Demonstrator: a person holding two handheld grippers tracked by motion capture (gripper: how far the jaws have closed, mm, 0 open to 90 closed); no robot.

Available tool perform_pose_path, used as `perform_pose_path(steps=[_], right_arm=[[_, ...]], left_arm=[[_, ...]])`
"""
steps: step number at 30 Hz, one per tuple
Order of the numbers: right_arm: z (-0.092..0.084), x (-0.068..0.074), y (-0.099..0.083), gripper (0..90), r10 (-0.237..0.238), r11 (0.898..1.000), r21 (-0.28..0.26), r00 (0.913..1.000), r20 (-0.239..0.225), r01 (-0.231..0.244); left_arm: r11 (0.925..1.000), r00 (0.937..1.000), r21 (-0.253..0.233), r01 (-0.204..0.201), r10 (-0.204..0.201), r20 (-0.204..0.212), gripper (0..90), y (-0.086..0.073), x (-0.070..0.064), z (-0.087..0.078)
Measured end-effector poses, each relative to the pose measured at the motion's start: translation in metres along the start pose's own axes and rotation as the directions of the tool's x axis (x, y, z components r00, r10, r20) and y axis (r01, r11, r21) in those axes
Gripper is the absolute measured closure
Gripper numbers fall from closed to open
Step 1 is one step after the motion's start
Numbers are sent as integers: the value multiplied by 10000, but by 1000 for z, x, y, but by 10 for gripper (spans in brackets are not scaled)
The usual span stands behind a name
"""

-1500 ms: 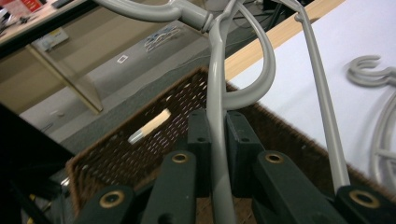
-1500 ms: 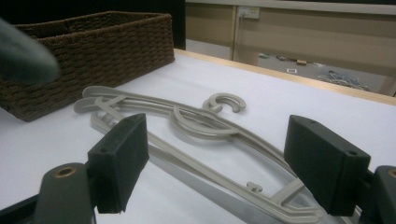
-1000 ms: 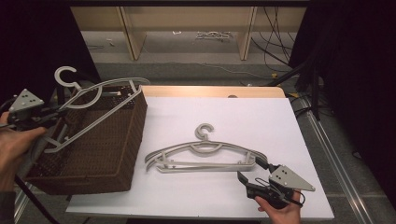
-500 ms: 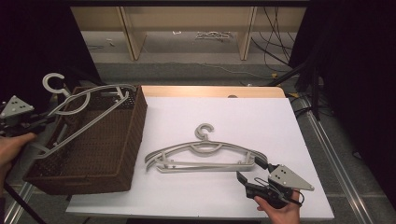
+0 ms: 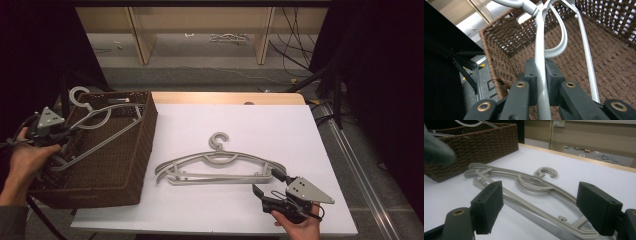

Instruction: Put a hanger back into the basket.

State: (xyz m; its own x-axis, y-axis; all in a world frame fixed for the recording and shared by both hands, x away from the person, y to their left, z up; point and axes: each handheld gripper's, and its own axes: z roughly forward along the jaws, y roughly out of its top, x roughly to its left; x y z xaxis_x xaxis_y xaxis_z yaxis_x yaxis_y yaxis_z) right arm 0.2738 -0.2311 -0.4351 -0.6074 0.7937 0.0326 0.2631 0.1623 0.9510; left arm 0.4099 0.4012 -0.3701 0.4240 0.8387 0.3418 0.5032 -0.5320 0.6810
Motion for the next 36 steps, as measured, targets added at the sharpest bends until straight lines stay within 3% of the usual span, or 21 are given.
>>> perform_pose_path(steps=[1, 2, 4, 5, 8, 9, 12, 16, 21, 24, 25, 27, 29, 32, 34, 36], right_arm=[[1, 0, -1, 227, -54, 9999, -96, 10000, 17, 54], [1, 0, -1, 227, -74, 9999, -84, 10000, 28, 74], [0, 0, 1, 227, -79, 10000, 8, 10000, -7, 79], [1, 0, 0, 227, -53, 9999, -122, 10000, 22, 54], [-1, -1, 0, 227, -27, 10000, -41, 10000, 26, 27], [-1, -1, 0, 228, -27, 10000, -55, 10000, 8, 27], [1, 0, 0, 228, 33, 9999, -138, 9999, -126, -35], [2, 1, 0, 228, -62, 10000, -58, 9999, -80, 62], [2, 1, 0, 228, -35, 9999, -128, 10000, -6, 35], [1, 1, 0, 228, 57, 9999, -141, 9999, -158, -60], [1, 1, 0, 228, 52, 9999, -153, 9999, -155, -55], [2, 1, 0, 228, 48, 9998, -207, 9999, -144, -51], [1, 1, 1, 228, 47, 9999, -159, 9998, -175, -49], [0, 0, 1, 227, -40, 10000, -50, 10000, -36, 40], [0, 0, 1, 227, -15, 10000, -85, 10000, -30, 15], [0, 0, 1, 227, 40, 9999, -166, 9999, -154, -43]], left_arm=[[10000, 10000, 76, -43, 42, 84, 819, -1, -2, 4], [9998, 9999, 119, 159, -160, 52, 818, -3, -5, 9], [9988, 9998, 456, 181, -182, 20, 818, -7, -3, 12], [9983, 9990, 396, 422, -428, 147, 818, -9, -2, 14], [9965, 9985, 656, 517, -528, 148, 817, -15, 0, 17], [9958, 9993, 863, 321, -334, 141, 817, -16, 1, 17], [9912, 9996, 1299, 265, -269, 8, 816, -21, -1, 26], [9877, 9999, 1561, 130, -134, 13, 812, -19, -1, 29], [9761, 9998, 2171, -101, 139, -159, 805, -19, -2, 34], [9784, 9999, 2066, -89, 115, -110, 789, -17, -2, 34], [9724, 9996, 2318, -259, 269, -11, 753, -16, 0, 33], [9730, 9999, 2301, -153, 166, -38, 730, -17, 1, 32], [9795, 9999, 2016, 24, 6, -148, 708, -16, 2, 28], [9807, 9997, 1955, -54, 102, -235, 652, -12, 2, 20], [9879, 9992, 1547, -62, 124, -387, 644, -6, 1, 12], [9934, 9997, 1132, -169, 189, -168, 638, 0, -3, 4]])
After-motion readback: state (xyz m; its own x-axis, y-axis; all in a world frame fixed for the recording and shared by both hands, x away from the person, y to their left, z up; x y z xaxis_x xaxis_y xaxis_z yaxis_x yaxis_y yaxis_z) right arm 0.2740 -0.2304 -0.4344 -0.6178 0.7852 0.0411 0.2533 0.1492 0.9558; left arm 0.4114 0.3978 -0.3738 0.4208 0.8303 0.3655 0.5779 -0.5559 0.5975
